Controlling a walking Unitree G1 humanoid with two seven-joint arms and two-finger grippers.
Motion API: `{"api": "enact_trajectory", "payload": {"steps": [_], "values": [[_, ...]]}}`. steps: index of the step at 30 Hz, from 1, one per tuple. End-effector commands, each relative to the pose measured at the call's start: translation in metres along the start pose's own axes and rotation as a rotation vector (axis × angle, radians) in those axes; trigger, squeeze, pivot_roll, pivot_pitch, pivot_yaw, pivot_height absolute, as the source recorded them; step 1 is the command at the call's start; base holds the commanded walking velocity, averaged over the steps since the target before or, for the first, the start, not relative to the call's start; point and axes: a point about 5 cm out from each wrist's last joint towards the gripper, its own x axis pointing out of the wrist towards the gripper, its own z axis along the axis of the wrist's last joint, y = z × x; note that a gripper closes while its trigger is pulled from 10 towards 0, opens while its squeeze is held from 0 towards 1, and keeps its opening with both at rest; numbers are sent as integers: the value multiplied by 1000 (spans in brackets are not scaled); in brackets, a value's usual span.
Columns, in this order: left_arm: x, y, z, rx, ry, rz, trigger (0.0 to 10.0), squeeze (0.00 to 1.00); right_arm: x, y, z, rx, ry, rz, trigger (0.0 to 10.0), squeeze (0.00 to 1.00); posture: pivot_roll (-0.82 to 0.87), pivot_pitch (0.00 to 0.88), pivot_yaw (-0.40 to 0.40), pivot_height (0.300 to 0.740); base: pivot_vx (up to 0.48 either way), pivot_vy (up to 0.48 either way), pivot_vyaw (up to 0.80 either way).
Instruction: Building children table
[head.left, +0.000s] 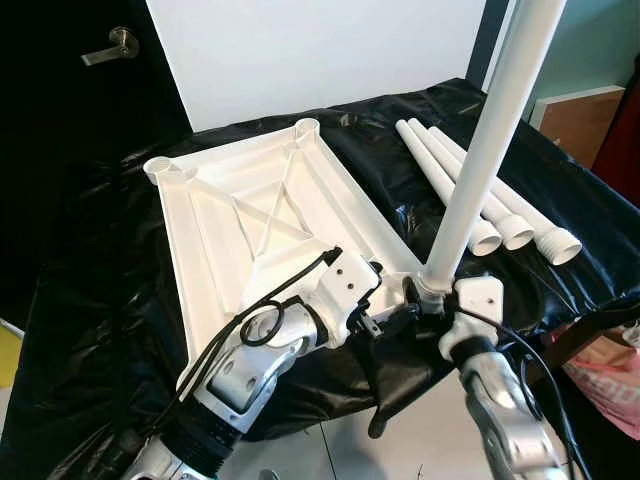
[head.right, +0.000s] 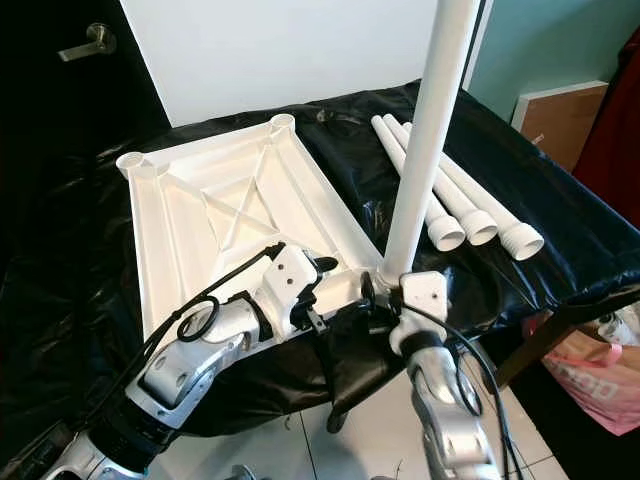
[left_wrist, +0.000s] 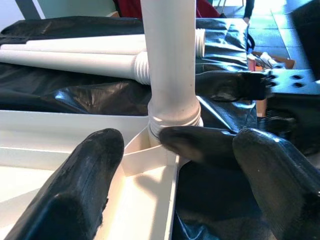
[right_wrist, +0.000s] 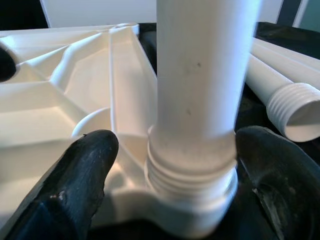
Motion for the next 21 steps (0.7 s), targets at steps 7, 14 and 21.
{"api": "enact_trajectory", "payload": {"steps": [7,14,21], "values": [[-2,7,-2,12,22,-41,10000,0,-20,0,-1,11,4,103,10000,0,-160,48,41,740,0,0,0],[-14,48,-26,15,224,160,10000,0,-35,-9,-8,-12,53,125,10000,0,-175,46,64,740,0,0,0],[-23,61,-49,-8,396,253,10000,0,-34,-4,-6,11,41,138,10000,0,-177,38,81,740,0,0,0]]}}
